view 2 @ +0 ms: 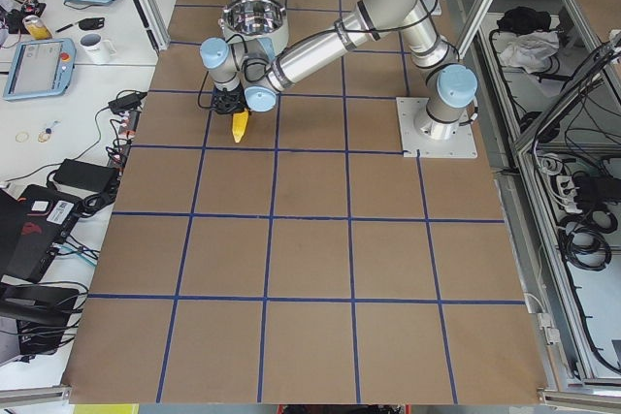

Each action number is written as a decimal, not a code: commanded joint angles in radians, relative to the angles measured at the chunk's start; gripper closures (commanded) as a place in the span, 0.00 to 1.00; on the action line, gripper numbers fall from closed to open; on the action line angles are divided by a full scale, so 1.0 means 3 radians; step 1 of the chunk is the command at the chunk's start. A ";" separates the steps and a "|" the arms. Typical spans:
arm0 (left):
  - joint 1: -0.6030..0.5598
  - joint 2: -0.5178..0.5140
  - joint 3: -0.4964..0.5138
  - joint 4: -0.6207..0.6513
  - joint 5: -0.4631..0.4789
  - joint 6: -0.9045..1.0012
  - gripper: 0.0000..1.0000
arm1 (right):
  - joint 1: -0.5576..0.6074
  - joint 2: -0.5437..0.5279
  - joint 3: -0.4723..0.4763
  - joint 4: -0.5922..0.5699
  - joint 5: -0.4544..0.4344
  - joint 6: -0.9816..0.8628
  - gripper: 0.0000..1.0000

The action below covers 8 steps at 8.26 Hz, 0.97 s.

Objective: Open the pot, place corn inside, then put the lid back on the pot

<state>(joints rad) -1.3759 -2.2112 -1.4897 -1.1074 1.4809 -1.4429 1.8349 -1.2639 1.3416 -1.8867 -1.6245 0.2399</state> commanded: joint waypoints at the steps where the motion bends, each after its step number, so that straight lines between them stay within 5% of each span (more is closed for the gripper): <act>1: -0.0005 0.0104 0.0036 -0.0203 -0.0007 0.0003 1.00 | -0.0358 -0.0611 0.0205 0.0627 0.0036 -0.0383 0.67; 5: -0.0341 0.0467 0.0173 -0.0440 -0.0007 -0.0149 1.00 | -0.0696 -0.1028 0.0421 0.1161 0.0077 -0.0575 0.68; 8: -0.0761 0.0478 0.1051 -0.0842 -0.0222 -0.0634 1.00 | -0.0702 -0.1089 0.0447 0.1171 0.0077 -0.0585 0.67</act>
<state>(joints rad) -1.5277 -2.0713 -1.3303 -1.2750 1.4418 -1.5534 1.6248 -1.5787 1.4677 -1.5385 -1.6025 0.0634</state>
